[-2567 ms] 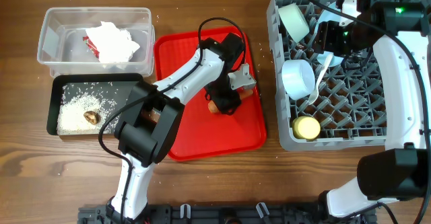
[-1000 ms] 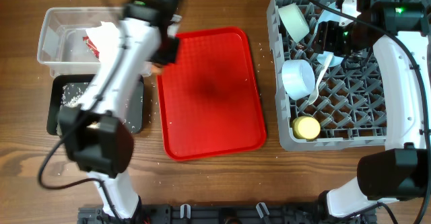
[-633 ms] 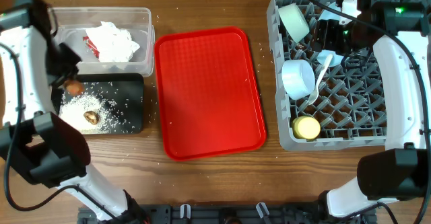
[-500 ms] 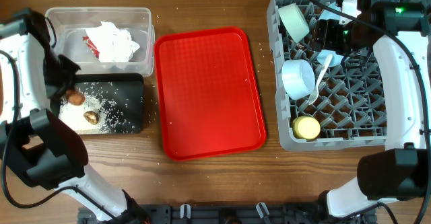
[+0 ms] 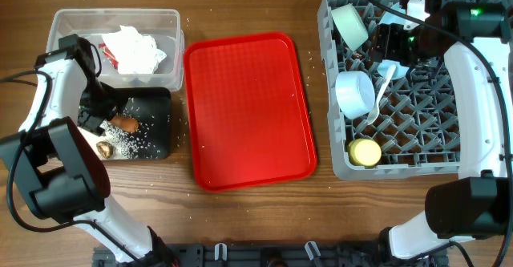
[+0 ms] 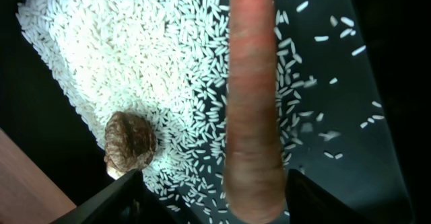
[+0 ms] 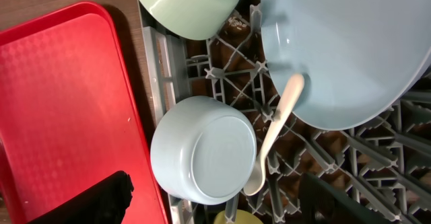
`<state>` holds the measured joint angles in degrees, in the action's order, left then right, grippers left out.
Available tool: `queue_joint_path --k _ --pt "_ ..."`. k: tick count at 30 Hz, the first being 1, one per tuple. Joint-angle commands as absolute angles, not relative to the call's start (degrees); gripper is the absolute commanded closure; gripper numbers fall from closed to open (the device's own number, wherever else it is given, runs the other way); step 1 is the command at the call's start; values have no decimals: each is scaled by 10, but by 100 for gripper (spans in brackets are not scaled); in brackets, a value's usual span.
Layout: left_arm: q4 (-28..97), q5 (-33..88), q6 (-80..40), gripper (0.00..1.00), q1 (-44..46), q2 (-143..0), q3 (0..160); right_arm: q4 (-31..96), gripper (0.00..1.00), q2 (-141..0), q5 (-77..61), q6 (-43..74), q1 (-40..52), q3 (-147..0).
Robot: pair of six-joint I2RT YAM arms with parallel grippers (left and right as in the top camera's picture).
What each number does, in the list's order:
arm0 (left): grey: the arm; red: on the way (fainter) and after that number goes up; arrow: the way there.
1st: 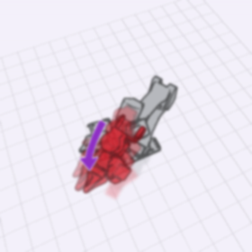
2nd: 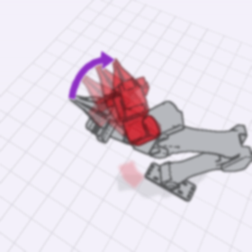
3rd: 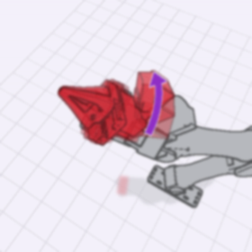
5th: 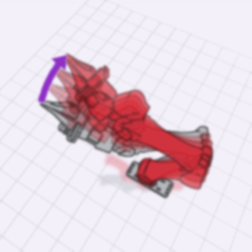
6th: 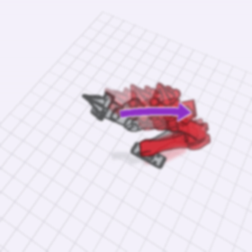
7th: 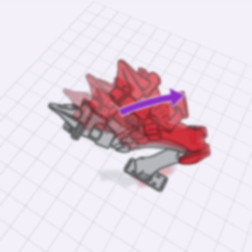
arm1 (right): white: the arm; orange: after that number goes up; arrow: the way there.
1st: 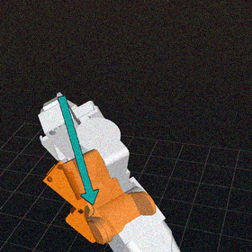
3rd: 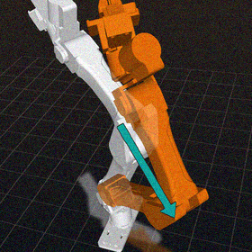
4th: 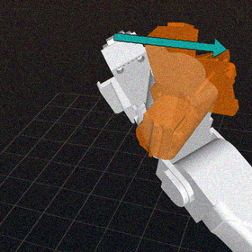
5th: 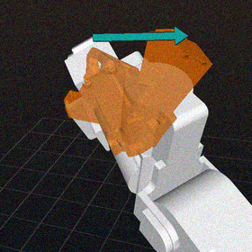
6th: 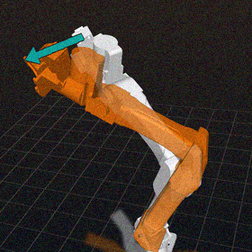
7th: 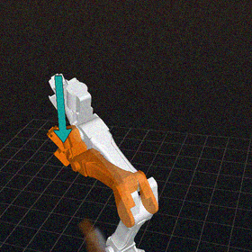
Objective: Sort waste into correct bins and load items into the dishwasher rack
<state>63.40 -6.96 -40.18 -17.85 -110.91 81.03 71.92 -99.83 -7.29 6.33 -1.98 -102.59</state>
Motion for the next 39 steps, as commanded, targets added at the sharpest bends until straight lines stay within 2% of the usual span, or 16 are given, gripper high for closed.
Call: queue_joint_path --k 1,3,4,6,7,10,11,12,14,19,26,29,33,35,37,39 --pt "651 -69 -391 37 -177 -1093 827 716 18 -982 -78 60 -20 -1035" --pt "707 -69 -364 40 -176 -1070 877 717 19 -980 -93 47 -19 -1035" --pt "728 -69 -355 40 -174 -1056 894 720 23 -978 -117 17 -18 -1035" --pt "743 -67 -328 45 -161 -1019 914 725 24 -958 -141 -15 -8 -1035" --pt "736 -66 -328 44 -148 -990 916 723 24 -937 -141 -15 0 -1035" --pt "694 -42 -338 38 -102 -929 916 711 15 -862 -138 -15 18 -1035" --pt "667 -29 -339 0 -81 -915 916 712 6 -818 -128 -13 20 -1035" --pt "642 -23 -342 0 -62 -907 916 716 0 -788 -116 -13 20 -1035" --pt "589 51 -421 0 -30 -908 916 735 0 -727 -108 -1 20 -1035" --pt "579 55 -425 0 4 -909 915 770 0 -632 -110 4 20 -1035" --pt "579 55 -425 0 4 -909 915 784 0 -616 -76 -17 20 -1031" --pt "579 55 -425 0 4 -909 915 666 0 -594 -60 -56 18 -954" --pt "579 55 -425 0 4 -909 915 319 0 -446 -124 -74 3 -596" --pt "579 55 -425 0 4 -909 915 194 0 -373 -157 -74 -7 -454" --pt "579 55 -425 0 4 -909 915 96 0 -286 -164 -74 -13 -311" --pt "579 55 -425 0 4 -909 915 57 0 -220 -162 -73 -15 -222"
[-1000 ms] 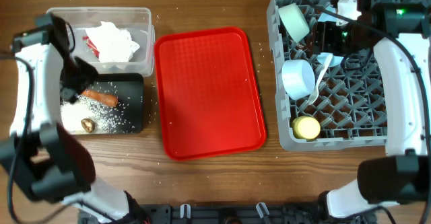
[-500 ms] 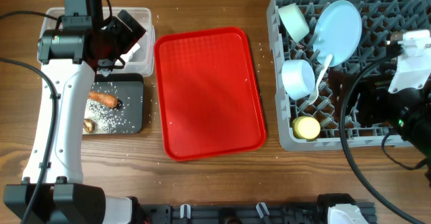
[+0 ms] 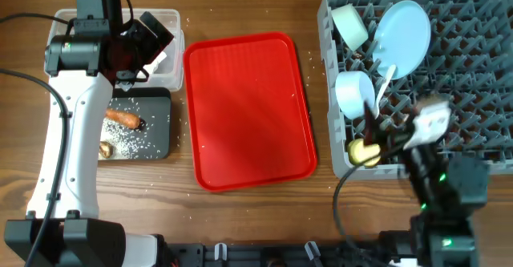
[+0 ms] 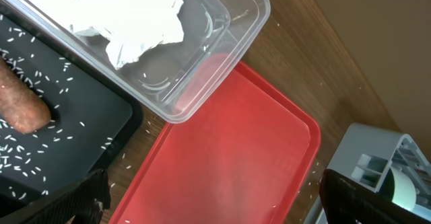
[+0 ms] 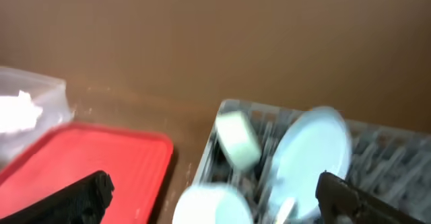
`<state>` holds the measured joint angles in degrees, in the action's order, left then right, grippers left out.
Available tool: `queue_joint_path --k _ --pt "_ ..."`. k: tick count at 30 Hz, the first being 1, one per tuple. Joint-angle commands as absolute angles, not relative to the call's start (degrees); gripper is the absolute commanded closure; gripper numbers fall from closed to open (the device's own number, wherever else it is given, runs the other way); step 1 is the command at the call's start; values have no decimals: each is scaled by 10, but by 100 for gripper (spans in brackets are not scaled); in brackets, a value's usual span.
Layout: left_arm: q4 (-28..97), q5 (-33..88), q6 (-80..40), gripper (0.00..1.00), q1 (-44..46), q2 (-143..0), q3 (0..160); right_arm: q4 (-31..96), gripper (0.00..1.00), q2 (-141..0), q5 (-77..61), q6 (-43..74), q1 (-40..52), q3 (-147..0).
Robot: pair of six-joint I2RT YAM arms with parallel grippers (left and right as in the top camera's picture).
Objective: Sort waste into correct bins and load items into the dishwasher rack
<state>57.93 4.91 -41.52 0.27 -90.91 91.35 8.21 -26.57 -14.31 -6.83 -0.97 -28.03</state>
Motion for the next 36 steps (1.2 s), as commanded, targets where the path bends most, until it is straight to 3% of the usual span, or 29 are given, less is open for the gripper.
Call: queue_joint_path --k 1,8,27,30,36 --pt "579 55 -425 0 4 -909 915 26 0 -163 -162 -73 -15 -153" --pt "579 55 -425 0 4 -909 915 -8 0 -3 -86 17 -15 -3" --pt "588 27 -425 0 4 -909 914 -7 1 -6 -86 16 -15 -3" --pt "520 -46 -423 0 24 -901 874 -7 0 -6 -86 16 -15 -3" --pt "259 -86 -220 0 106 -813 682 -7 0 -6 -86 16 -15 -3"
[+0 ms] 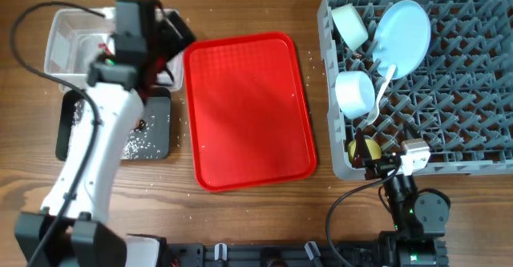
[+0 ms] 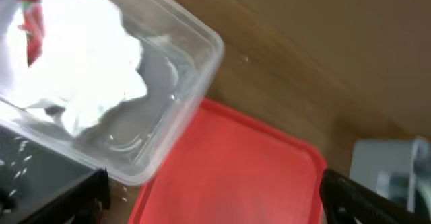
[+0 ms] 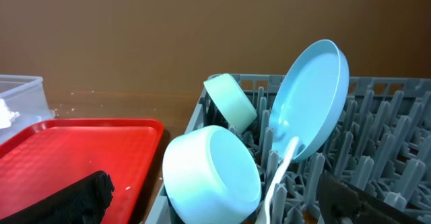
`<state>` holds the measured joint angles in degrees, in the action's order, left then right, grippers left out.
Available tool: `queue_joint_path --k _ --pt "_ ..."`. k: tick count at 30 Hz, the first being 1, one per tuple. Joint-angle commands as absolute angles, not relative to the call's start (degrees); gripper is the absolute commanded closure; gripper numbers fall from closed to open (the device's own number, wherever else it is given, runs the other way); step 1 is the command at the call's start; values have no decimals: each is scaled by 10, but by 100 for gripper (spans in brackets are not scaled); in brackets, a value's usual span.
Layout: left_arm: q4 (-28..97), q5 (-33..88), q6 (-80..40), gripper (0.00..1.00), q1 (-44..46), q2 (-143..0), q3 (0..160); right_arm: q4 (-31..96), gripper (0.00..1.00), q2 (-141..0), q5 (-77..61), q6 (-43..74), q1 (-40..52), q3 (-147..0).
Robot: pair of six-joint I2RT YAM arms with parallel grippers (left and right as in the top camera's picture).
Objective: Sort waste into correct bins and load items into the dishwasher rack
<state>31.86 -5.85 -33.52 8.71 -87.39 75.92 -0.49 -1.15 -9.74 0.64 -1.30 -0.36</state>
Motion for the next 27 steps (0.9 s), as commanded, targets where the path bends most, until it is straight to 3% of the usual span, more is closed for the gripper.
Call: queue_joint_path --k 1,8,12,17,27 --pt "236 -84 -207 0 107 -796 654 -7 0 -6 -86 16 -15 -3" --pt "67 -12 -198 0 27 -584 376 -7 0 -6 -86 16 -15 -3" --pt "-4 8 -203 0 -13 -394 205 -7 0 -6 -86 16 -15 -3" --pt "-11 1 -203 0 -13 -224 95 -7 0 -6 -86 16 -15 -3" --pt "55 -7 -199 0 -13 -53 37 -7 0 -6 -86 16 -15 -3"
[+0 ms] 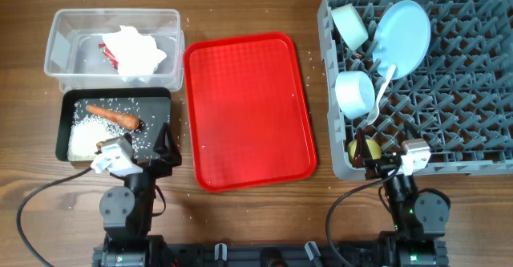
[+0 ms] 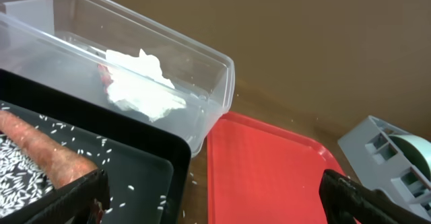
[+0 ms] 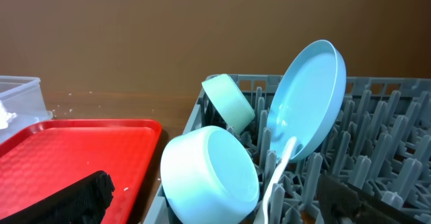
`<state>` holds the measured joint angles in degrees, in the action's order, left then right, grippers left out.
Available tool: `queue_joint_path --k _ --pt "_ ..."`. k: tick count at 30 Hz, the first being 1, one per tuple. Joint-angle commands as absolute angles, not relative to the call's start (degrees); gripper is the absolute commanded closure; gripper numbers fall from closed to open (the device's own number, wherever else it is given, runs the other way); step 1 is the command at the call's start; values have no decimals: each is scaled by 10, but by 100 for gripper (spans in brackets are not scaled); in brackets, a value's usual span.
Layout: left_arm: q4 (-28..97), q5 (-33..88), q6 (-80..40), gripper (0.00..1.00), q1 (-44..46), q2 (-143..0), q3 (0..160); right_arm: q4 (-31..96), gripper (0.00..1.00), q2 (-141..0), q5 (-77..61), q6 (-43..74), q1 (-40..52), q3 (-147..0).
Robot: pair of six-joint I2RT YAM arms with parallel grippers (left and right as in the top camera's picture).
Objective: Sort waste into correct bins and load items into the dishwasher rack
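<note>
The grey dish rack (image 1: 473,99) on the right holds a green cup (image 1: 350,25), a blue plate (image 1: 401,28), a blue bowl (image 3: 209,173), a white spoon (image 1: 381,91) and a yellow cup (image 1: 361,151). A clear bin (image 1: 60,38) at the back left holds crumpled white paper (image 2: 141,89). In front of it a black tray (image 1: 160,107) carries a carrot (image 1: 112,116) and rice (image 1: 84,135). My left gripper (image 2: 215,210) rests open and empty at the table's front left. My right gripper (image 3: 219,207) rests open and empty in front of the rack.
A red serving tray (image 1: 248,107) lies bare in the middle between the bins and the rack. Loose rice grains are scattered on the wooden table (image 1: 256,211) around the black tray.
My left arm stood high over the clear bin and black tray; now it is folded down at the front left edge, which uncovers both bins. The right arm has not moved.
My left gripper was open low in the black tray beside the carrot, and my right gripper was over the rack by the blue plate. Then the left was above the clear bin and the right at the table's front. Now both rest open at the front.
</note>
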<state>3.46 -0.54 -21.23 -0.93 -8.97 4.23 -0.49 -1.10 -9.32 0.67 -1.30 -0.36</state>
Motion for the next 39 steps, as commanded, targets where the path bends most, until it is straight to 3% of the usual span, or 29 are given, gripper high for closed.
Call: queue_joint_path --k 1,8,17,39 --pt "66 -7 -199 0 -13 -43 37 -7 0 -6 -86 16 -15 -3" --pt "116 -7 -199 0 -13 -2 36 -7 0 -6 -86 16 -15 -3" --pt "41 -11 -199 0 -13 -2 3 -7 0 -6 -86 16 -15 -3" --pt "41 -3 -199 0 -13 -4 3 -7 0 -6 -86 16 -15 -3"
